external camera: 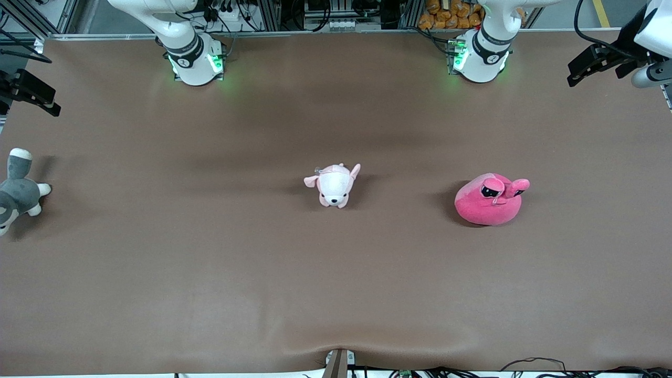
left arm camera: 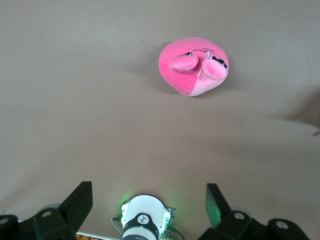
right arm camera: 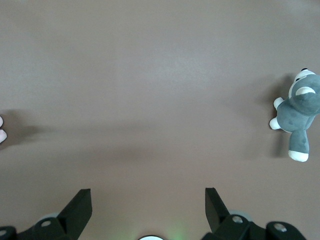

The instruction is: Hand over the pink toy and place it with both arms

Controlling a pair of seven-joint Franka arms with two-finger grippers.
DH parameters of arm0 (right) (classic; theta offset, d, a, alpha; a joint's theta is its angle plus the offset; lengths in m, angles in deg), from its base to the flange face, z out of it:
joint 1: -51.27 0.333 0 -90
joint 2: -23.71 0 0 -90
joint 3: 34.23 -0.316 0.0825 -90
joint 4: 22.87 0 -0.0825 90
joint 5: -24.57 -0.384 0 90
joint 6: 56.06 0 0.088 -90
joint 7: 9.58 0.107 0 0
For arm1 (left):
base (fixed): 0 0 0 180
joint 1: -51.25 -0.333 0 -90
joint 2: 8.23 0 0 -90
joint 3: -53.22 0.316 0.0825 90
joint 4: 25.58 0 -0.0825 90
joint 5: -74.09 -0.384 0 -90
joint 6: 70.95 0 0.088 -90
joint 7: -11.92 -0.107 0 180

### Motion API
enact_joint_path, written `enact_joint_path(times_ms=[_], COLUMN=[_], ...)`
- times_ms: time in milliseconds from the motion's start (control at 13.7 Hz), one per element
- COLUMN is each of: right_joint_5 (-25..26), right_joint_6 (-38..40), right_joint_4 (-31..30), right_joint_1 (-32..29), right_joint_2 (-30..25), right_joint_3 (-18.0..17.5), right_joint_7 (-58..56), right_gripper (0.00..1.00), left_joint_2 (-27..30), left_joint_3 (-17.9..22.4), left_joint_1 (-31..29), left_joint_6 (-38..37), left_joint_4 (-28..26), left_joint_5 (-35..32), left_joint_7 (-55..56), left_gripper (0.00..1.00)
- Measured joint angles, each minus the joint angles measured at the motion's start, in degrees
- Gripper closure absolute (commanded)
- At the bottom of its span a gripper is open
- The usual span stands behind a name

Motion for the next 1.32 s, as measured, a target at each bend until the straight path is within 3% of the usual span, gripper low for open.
enact_joint_path(times_ms=[1319], right_joint_5=[0.04], right_joint_6=[0.02], right_joint_4=[0.00], right_joint_1=[0.02], right_joint_2=[0.06], right_joint_3=[0.00], right_joint_7=[0.00], right_gripper=[0.00], left_joint_2=[-5.84], left_joint_3=[0.19], left_joint_1=[-2.05], left_joint_6=[12.16], left_joint_4=[-2.14], left_joint_5=[0.00], left_joint_7=[0.00], left_gripper=[0.00])
